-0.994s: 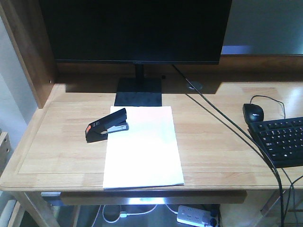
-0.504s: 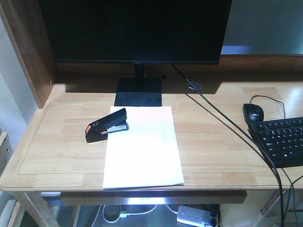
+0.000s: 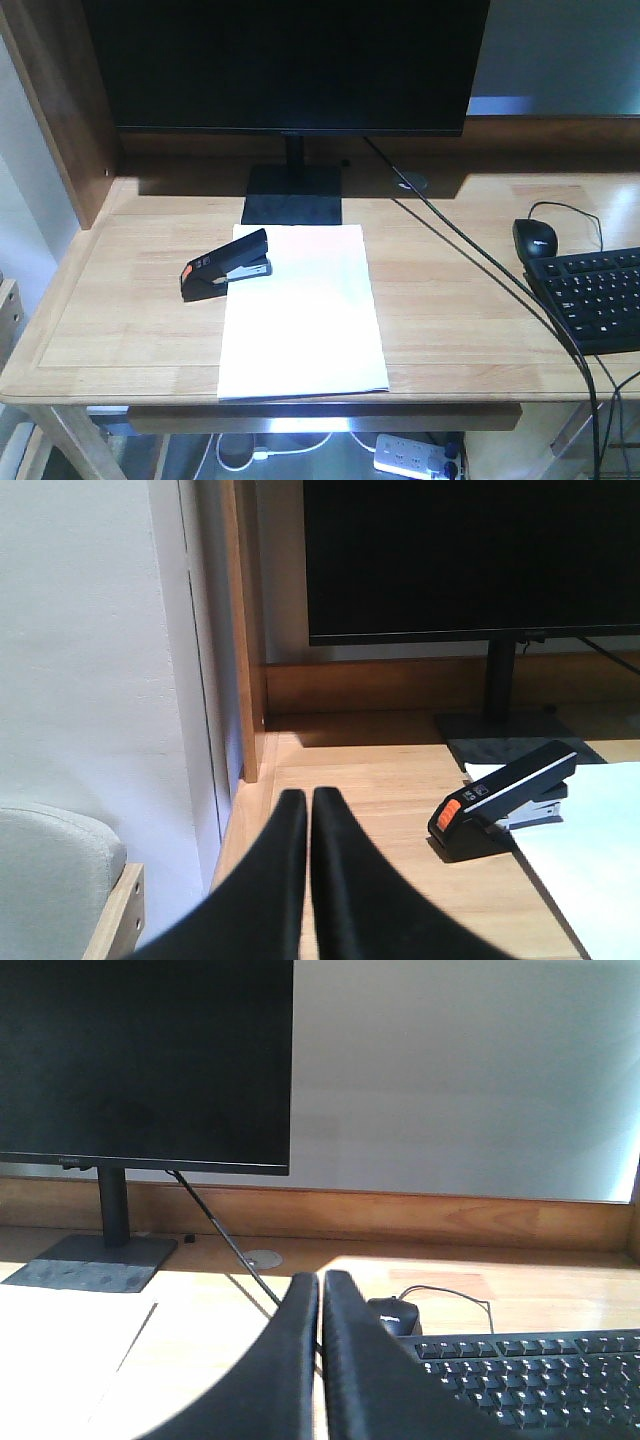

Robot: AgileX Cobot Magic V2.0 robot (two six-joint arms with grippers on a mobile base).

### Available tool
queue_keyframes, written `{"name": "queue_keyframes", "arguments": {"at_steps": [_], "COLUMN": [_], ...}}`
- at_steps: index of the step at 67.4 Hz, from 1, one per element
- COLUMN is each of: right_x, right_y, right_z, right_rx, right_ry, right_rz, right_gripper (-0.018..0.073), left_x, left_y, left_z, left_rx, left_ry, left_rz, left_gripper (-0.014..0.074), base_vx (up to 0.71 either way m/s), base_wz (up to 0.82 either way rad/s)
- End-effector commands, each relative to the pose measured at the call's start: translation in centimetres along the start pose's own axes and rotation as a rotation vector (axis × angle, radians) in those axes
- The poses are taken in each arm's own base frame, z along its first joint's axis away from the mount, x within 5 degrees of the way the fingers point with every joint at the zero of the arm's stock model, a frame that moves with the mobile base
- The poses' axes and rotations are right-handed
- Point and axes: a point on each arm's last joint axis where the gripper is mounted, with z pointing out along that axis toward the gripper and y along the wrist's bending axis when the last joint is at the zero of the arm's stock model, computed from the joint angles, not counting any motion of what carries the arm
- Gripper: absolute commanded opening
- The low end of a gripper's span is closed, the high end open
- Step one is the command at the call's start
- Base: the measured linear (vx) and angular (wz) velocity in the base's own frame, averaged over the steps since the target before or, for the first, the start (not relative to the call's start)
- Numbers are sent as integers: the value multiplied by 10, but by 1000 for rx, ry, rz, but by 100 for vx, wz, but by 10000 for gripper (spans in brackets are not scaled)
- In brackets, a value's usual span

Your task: Grab stapler and paper to desk for stapling

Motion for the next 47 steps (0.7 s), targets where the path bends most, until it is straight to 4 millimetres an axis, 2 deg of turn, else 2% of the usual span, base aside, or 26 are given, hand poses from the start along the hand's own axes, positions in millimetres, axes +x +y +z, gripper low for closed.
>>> {"name": "queue_keyframes", "arguments": {"at_steps": [1, 47], "right_x": [-6, -6], "right_y": [0, 0], "right_z": [-1, -1], "right_rx": [4, 3], "right_ry": [-80, -80], "right_rz": [-9, -9], "right_gripper": [-10, -10], "left_x": [-4, -4], "left_y": [0, 0], "left_z": [-1, -1], "left_rx": [1, 1], "left_ry": [-83, -83], "left_rz": [-13, -13], "left_gripper": [-6, -6], "base_vx": [0, 0], "base_wz": [0, 0]}}
